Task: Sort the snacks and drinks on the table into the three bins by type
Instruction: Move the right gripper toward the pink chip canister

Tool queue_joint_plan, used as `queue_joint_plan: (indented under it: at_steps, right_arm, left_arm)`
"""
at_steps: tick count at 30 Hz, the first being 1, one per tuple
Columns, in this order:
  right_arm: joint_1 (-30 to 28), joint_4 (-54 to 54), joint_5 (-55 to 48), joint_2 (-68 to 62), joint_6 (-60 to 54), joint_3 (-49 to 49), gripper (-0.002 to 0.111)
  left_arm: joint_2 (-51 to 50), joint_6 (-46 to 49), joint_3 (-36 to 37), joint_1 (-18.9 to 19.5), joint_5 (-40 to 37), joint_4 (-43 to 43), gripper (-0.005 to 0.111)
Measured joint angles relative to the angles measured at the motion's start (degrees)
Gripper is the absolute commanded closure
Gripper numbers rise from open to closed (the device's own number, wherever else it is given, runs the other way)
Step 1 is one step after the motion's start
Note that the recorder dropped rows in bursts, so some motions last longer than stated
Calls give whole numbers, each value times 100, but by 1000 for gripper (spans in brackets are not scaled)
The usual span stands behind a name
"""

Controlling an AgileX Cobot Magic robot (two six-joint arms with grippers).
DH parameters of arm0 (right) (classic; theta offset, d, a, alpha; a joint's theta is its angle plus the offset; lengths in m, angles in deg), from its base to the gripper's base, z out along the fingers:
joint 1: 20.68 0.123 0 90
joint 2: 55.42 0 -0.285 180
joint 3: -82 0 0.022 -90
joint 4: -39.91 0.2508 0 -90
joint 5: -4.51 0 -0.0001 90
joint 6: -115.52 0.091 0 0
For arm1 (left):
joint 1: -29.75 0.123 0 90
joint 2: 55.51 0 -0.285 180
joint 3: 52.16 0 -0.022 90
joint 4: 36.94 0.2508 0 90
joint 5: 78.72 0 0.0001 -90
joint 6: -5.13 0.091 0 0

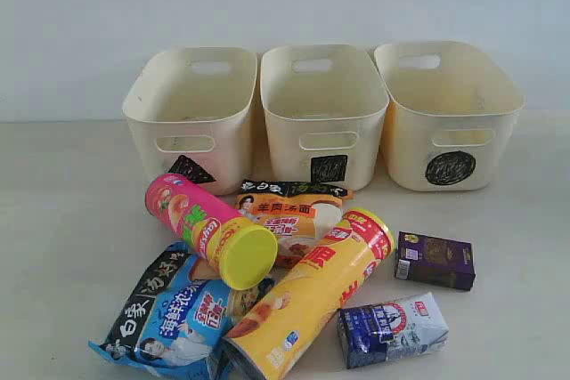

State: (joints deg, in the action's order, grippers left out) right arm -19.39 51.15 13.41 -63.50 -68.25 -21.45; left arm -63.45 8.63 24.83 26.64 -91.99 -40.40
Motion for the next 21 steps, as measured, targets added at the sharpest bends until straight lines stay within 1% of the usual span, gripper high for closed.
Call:
queue_joint_plan:
  at_steps: [3,6,9,12,16,21]
  right_arm:
    - [0,0,575,9,578,0,108]
    - [0,-48,693,9,745,-183,108]
    - [0,-107,769,-150,782,-625,108]
    - [0,-207,766,-700,792,-1164,108]
    - [0,-398,420,-1737,646,-2007,108]
    - [0,-480,-505,-3198,264,-3019,108]
  left_arm:
    - [0,0,0,0,0,0,102]
    - [0,0,0,0,0,0,102]
    - [0,11,0,0,0,0,102]
    - [0,13,0,0,0,0,102]
    - [0,13,0,0,0,0,102]
    - [0,13,0,0,0,0,102]
